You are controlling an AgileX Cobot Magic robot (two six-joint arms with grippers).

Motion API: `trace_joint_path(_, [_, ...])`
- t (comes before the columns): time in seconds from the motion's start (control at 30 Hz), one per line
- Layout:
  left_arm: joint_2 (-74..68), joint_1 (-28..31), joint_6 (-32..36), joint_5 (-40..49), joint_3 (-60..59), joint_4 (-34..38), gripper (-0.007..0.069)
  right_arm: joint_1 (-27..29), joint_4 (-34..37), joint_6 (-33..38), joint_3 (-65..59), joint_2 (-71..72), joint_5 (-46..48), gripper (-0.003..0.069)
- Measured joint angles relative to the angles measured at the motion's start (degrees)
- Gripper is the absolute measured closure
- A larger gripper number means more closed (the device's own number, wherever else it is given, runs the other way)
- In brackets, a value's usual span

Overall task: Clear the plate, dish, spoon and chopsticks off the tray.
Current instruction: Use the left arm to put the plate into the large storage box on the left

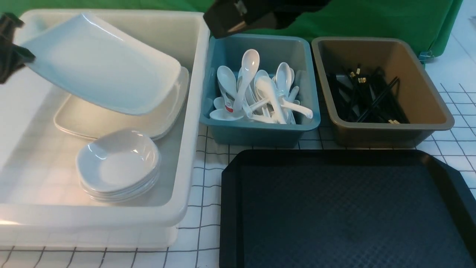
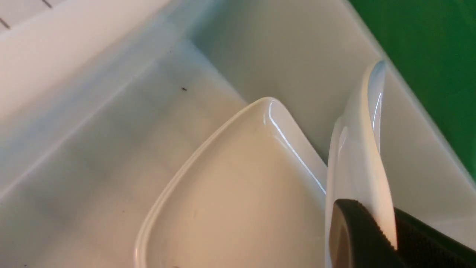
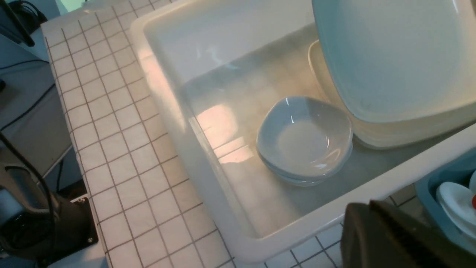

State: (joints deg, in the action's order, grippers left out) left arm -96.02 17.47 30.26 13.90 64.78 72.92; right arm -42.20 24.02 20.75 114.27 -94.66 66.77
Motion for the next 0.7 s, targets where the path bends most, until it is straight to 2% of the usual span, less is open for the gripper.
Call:
trace_joint_path(0.33, [-4.3,-1.8,0.6,-4.3,0.0,0.8,0.0601,-0.1,-0.1,-0.2,0.4,0.0,1.6,0.0657])
trace_joint_path(0.43, [-5.6,-1.8,0.3,-4.5,0.0,-1.1,0.0594,-0.1,-0.1,-0.5,0.4,0.0,1.6,0.0657])
trace_joint_path(0.63, [-7.7,-2.0,-0.6,-3.5,0.0,-3.6,0.049,-0.1,-0.1,-1.1,0.4,0.0,1.7,0.0657])
trace_joint_path(0.7, [-8.4,-2.1,-0.8,-3.0,0.0,-6.2,0.0397,-0.1,-0.1,-1.1,0.4,0.0,1.8,0.0657])
